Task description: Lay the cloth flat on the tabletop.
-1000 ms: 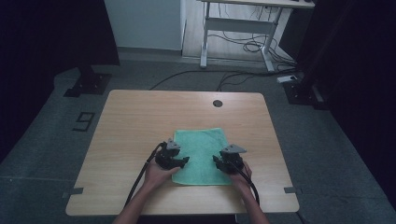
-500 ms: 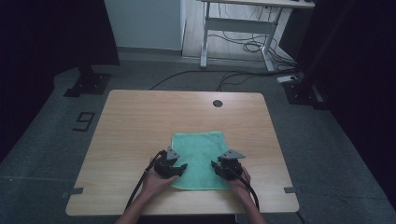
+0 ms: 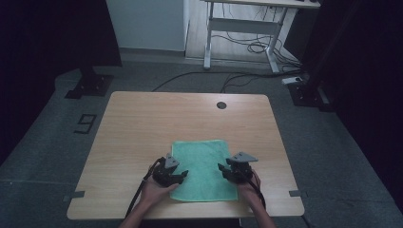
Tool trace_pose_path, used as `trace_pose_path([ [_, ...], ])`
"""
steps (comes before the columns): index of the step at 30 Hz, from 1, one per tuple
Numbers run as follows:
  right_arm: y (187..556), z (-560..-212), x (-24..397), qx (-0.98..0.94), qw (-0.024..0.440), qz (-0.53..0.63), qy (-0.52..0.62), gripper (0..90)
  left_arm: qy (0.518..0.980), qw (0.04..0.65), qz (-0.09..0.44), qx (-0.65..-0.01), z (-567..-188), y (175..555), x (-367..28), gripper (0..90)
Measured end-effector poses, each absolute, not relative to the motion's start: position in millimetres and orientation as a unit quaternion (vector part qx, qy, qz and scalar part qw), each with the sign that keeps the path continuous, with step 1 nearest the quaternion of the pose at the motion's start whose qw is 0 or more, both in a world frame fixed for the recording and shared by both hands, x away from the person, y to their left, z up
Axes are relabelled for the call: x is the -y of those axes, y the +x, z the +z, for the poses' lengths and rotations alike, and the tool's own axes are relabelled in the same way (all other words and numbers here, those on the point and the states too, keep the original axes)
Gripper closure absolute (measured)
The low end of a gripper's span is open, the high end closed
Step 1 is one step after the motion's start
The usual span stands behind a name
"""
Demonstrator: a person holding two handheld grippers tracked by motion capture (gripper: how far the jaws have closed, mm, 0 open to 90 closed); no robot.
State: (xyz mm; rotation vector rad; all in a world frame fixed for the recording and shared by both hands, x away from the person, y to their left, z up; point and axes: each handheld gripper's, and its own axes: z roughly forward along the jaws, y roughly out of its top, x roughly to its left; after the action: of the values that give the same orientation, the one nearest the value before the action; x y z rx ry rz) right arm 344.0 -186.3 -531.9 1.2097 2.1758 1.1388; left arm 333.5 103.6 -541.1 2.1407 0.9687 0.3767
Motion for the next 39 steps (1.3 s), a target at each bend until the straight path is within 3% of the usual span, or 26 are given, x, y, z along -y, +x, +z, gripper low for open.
trace_pose_path([
  [14,416,-534,201,-0.751,0.214,0.39,0.487,53.7,0.837,0.366,0.141,-0.381,-546,333,-99,45.2],
  [30,428,-550,190,-0.767,0.222,0.355,0.487,53.7,0.838,0.367,0.138,-0.38,-546,333,-100,45.1],
  [34,430,-551,191,-0.763,0.214,0.365,0.489,57.1,0.839,0.366,0.14,-0.378,-546,333,-100,45.0],
  [39,430,-551,189,-0.766,0.208,0.371,0.482,75.3,0.84,0.364,0.144,-0.376,-547,332,-99,44.9],
])
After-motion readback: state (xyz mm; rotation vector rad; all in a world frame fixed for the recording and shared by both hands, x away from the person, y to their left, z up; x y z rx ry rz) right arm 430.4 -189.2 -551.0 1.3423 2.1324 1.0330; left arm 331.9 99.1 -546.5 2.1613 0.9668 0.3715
